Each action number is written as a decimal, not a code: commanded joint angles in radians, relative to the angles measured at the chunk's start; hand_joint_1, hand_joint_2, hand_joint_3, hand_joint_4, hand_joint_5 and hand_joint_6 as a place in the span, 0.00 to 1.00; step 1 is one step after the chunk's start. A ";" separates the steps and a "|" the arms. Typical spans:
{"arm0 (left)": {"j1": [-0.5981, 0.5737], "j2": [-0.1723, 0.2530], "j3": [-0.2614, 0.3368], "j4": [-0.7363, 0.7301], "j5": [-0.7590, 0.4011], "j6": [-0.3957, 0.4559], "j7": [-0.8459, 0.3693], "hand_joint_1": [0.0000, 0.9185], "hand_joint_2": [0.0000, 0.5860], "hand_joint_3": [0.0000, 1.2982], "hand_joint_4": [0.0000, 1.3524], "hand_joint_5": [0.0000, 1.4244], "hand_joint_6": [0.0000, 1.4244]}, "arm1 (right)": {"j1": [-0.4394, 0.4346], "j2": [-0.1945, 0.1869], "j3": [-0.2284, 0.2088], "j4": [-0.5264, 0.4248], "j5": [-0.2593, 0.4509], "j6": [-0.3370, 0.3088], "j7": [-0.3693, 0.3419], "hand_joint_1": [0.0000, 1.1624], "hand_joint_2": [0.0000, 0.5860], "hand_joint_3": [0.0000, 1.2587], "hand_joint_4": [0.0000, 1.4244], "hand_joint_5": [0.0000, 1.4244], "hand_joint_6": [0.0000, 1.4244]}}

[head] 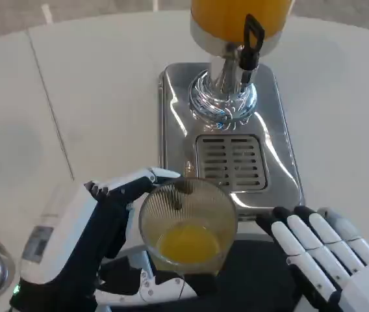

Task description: Grasp the cup under the faucet to collect the drink, then remove the cup.

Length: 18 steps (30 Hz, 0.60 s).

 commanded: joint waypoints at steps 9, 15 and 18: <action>-0.008 -0.009 -0.016 -0.024 -0.008 -0.029 -0.002 0.60 0.02 0.80 0.93 1.00 1.00 | 0.003 -0.005 0.011 -0.013 -0.002 0.028 0.002 0.02 1.00 0.00 0.00 0.00 0.00; -0.006 -0.011 -0.017 -0.027 -0.003 -0.029 0.001 0.60 0.02 0.80 0.93 1.00 1.00 | -0.001 -0.002 0.021 -0.014 -0.010 0.037 0.001 0.02 1.00 0.00 0.00 0.00 0.00; -0.005 -0.012 -0.017 -0.028 -0.004 -0.028 0.000 0.60 0.02 0.80 0.93 1.00 1.00 | 0.000 -0.003 0.029 -0.014 -0.014 0.041 0.001 0.02 1.00 0.00 0.00 0.00 0.00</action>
